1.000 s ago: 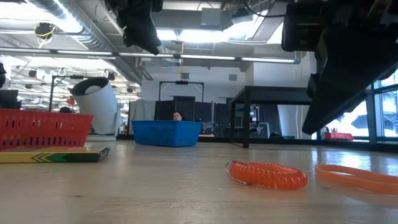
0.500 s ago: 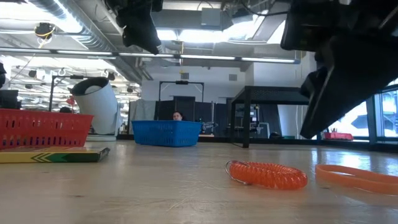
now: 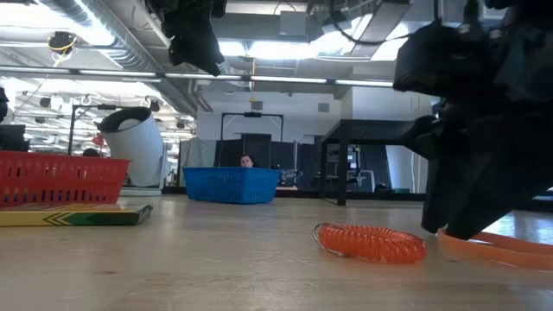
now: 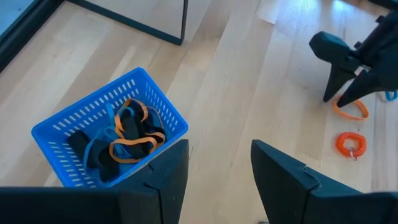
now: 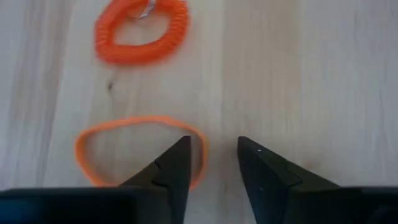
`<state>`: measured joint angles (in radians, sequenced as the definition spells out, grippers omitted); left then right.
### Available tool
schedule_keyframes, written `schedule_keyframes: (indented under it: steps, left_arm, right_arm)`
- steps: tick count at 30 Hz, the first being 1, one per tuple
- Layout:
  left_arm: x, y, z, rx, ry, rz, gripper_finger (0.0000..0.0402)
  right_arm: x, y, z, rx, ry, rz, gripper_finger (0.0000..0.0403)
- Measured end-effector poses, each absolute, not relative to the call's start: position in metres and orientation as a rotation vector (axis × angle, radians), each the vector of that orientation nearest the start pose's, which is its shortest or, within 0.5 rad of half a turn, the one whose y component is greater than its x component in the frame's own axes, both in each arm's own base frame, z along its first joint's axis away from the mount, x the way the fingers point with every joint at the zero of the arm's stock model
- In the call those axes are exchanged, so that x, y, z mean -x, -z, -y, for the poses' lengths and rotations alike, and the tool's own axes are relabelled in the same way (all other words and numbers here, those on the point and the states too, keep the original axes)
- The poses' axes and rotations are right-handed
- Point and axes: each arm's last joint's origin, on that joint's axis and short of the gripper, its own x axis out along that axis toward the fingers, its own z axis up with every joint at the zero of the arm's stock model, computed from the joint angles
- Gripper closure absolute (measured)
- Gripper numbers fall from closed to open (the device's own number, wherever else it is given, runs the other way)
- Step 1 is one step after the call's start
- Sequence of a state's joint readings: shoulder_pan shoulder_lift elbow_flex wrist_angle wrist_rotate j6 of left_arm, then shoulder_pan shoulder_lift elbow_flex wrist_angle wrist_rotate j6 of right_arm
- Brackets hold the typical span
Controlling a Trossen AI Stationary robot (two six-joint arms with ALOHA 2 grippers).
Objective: Pick & Place Office Desk Supplies
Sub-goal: Put the orange rubber band into the blue bin
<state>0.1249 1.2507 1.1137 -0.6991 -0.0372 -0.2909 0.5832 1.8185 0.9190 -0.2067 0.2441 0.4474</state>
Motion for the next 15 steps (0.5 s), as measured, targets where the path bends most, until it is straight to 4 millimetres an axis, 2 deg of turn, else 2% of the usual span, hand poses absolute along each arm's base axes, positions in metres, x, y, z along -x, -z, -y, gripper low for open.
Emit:
schedule_keyframes:
  steps: [8,15]
  left_arm:
    - [-0.2505,-0.3083,-0.0325,0.377,-0.303,-0.800,0.0233]
    - [-0.2506,-0.3084,-0.0326,0.378,-0.303,-0.799,0.0233]
  right_arm:
    - [-0.2775,-0.1136,-0.1764,0.181,-0.191,-1.070,0.0387]
    - [-0.2756,-0.1233,-0.1696,0.186,-0.159,-1.059,0.0397]
